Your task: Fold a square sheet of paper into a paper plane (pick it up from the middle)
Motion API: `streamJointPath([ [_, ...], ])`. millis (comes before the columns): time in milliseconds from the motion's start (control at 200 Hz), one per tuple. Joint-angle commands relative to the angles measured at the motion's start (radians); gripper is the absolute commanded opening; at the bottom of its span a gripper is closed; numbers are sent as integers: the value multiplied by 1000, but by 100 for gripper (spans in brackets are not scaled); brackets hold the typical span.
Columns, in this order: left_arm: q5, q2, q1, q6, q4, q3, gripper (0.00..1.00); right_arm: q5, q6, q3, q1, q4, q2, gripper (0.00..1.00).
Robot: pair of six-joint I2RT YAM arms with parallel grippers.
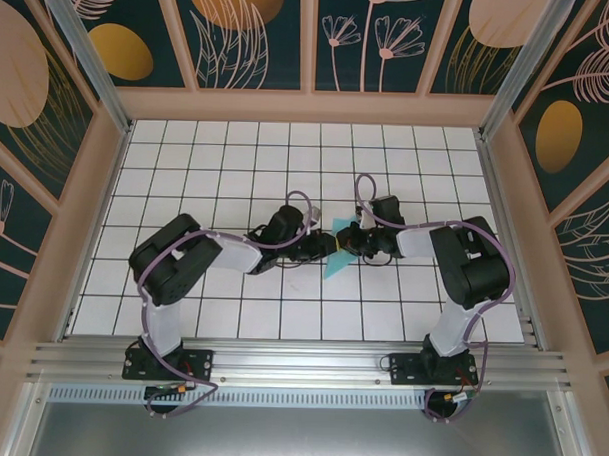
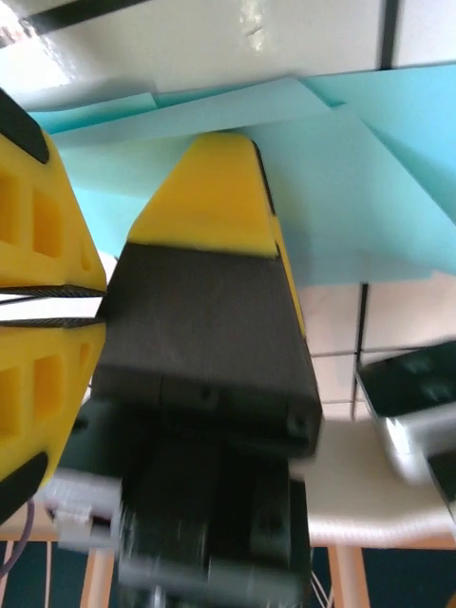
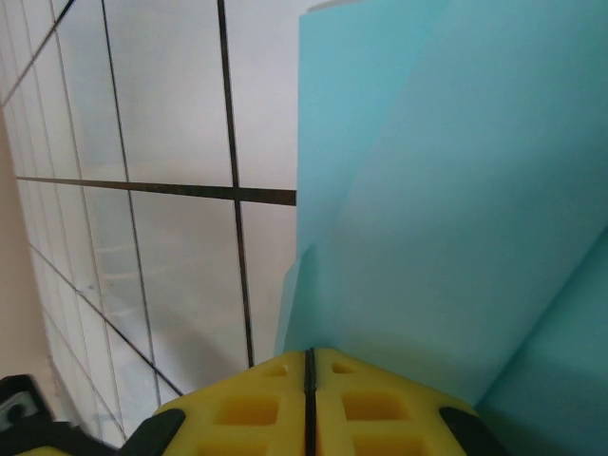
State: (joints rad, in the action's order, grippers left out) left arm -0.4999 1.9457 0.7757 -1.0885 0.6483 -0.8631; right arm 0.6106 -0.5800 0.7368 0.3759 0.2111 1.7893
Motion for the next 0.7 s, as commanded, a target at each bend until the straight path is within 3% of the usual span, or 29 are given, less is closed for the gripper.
streamJointPath([
  [0, -75, 57, 5, -44, 79, -15, 19, -91, 25, -39, -5, -97, 69, 12],
  [285, -58, 34, 5, -26, 54, 13, 20, -95, 22, -42, -6, -93, 76, 12],
  [425, -9, -42, 5, -3, 20, 67, 5, -96, 19, -38, -7, -96, 79, 12],
  [530, 2, -66, 4, -5, 29, 96, 0, -98, 20, -33, -7, -102, 79, 12],
  [696, -18, -46, 5, -10, 36, 64, 0, -96, 22, -31, -6, -103, 79, 12],
])
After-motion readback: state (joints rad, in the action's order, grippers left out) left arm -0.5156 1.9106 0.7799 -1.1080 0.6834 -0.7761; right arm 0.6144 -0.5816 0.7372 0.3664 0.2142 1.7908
